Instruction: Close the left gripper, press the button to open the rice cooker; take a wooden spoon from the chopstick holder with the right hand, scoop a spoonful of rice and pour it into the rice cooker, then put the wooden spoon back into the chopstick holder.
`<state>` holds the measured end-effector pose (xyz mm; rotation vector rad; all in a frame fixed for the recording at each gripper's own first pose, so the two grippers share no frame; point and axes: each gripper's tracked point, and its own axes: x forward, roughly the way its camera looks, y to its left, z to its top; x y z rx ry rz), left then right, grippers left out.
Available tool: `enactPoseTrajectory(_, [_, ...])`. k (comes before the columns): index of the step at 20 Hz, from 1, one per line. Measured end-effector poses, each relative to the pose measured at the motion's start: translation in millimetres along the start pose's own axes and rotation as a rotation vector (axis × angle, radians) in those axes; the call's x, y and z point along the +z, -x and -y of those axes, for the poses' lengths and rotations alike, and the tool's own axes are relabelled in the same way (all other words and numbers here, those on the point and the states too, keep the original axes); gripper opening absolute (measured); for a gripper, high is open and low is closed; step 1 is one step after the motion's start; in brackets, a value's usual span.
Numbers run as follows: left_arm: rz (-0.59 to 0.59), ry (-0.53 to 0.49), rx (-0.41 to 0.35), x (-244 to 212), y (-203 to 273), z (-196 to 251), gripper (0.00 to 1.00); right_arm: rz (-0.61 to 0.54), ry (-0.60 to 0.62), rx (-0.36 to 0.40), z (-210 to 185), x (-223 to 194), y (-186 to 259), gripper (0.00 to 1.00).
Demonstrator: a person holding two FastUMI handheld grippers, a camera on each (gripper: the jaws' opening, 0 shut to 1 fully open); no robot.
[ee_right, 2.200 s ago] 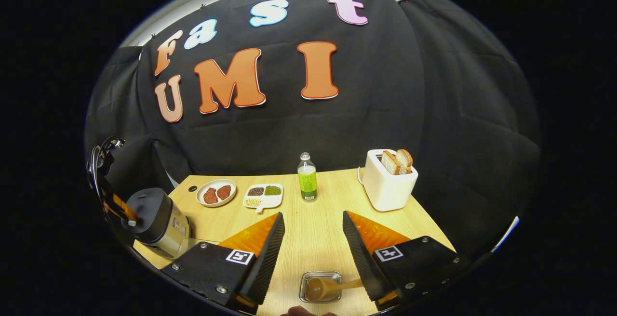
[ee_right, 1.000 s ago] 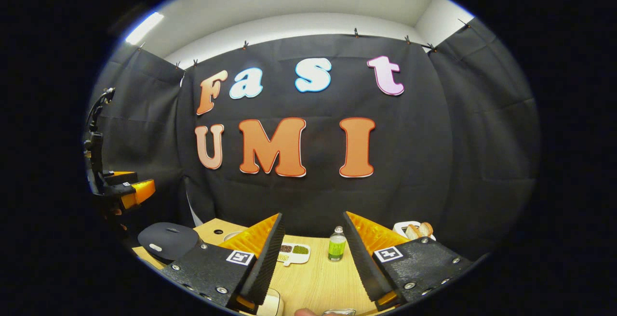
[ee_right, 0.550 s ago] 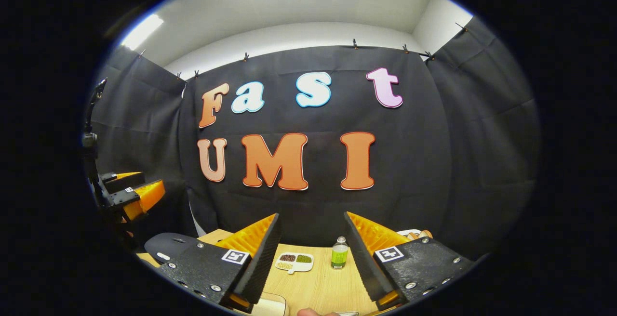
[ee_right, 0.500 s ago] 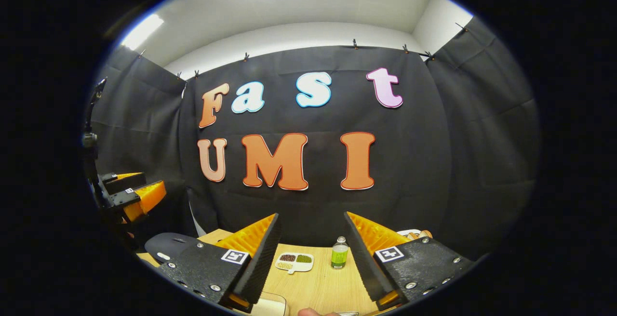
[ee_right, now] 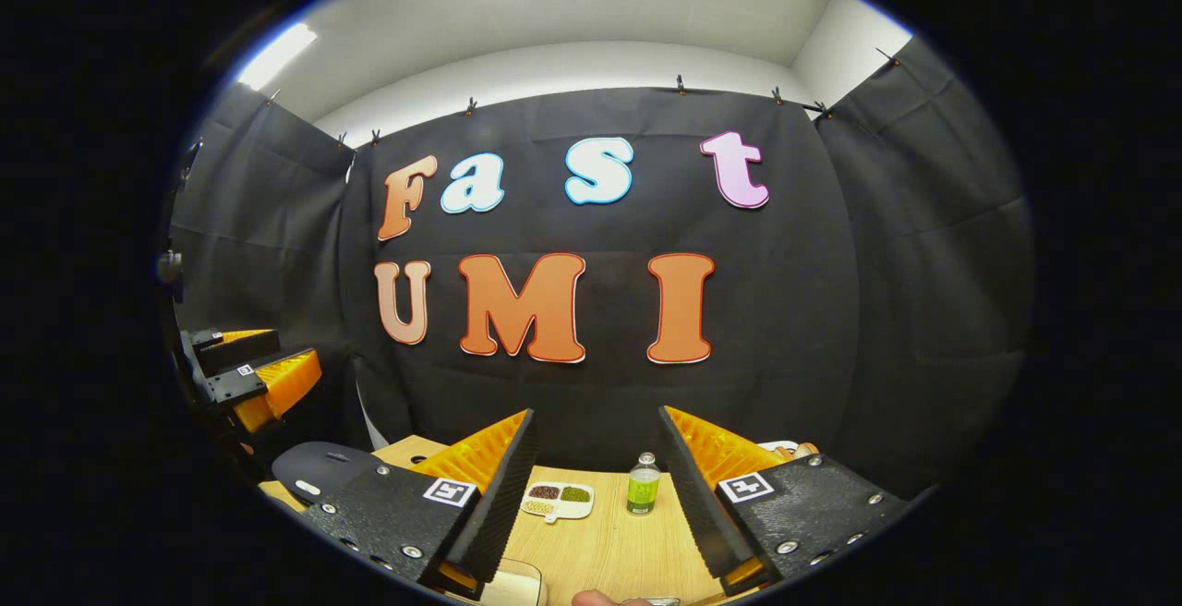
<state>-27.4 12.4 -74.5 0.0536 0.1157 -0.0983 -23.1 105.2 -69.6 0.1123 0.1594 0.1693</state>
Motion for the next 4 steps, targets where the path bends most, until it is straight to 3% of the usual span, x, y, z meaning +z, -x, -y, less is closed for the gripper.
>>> enactPoseTrajectory(3, [-0.018, 0.006, 0.011, -4.0, -0.5, -5.2, 0.96, -0.005, -0.003, 0.006, -3.6, -1.9, 0.0, 0.76])
enactPoseTrajectory(4, [-0.018, 0.010, 0.013, -4.2, 0.1, -6.7, 1.00, -0.004, -0.001, 0.006, -4.5, -1.7, 0.1, 0.81])
